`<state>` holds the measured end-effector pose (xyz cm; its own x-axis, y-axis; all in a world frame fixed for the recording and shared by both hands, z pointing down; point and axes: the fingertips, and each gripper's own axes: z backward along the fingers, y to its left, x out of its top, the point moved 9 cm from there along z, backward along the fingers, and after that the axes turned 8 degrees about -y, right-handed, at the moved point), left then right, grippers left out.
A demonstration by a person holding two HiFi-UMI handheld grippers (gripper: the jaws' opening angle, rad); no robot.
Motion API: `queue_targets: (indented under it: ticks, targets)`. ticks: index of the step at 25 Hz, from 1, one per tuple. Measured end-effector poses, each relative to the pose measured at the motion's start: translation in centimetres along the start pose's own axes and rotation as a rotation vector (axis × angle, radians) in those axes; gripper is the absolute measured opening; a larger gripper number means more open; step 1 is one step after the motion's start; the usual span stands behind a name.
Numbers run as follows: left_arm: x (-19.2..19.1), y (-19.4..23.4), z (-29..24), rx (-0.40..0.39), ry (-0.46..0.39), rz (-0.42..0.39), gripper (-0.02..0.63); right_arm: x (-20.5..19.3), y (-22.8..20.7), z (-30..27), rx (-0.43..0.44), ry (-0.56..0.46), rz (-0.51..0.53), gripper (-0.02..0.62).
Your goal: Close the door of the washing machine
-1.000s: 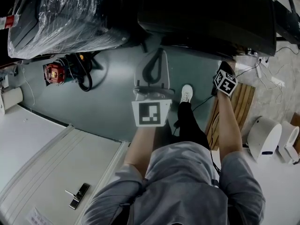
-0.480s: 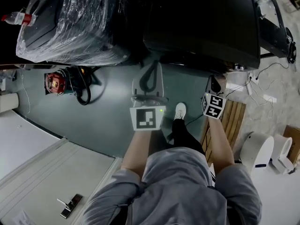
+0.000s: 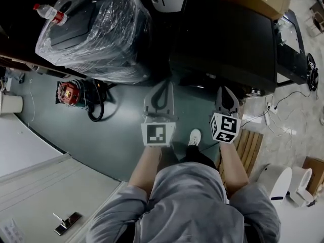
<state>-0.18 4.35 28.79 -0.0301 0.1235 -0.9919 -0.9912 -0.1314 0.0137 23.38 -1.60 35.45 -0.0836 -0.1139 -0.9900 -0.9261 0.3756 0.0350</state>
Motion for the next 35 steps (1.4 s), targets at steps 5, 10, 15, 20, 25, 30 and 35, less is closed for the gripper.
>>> queue_targets:
  ticks: [5,10,15,20,25,30,35]
  targets:
    - [1.3,1.2,1.1,0.010,-0.008,-0.026,-0.002,5.3,3.3,0.8,0.059,-0.123,0.032,0.000]
    - [2.1,2.0,1.6,0.029,-0.022,-0.038,-0.002,8.9,5.7,1.6,0.112,-0.201,0.027,0.000]
    - [2.9,2.3,1.7,0.034,-0.030,-0.043,-0.002,10.6,6.8,2.2,0.138,-0.242,-0.016,0.000]
    - [3.4,2.5,1.7,0.033,-0.051,-0.060,-0.002,11.0,7.5,2.6,0.149,-0.255,-0.029,-0.002]
    - [4.1,2.4,1.7,0.029,-0.043,-0.054,-0.002,11.1,7.9,2.6,0.157,-0.250,-0.029,-0.002]
    - [4.2,2.6,1.6,0.024,-0.048,-0.054,-0.002,11.3,8.3,2.3,0.161,-0.255,-0.029,-0.002]
    - [4.4,2.9,1.5,0.027,-0.063,-0.065,-0.002,11.6,8.6,2.2,0.162,-0.261,-0.031,-0.002]
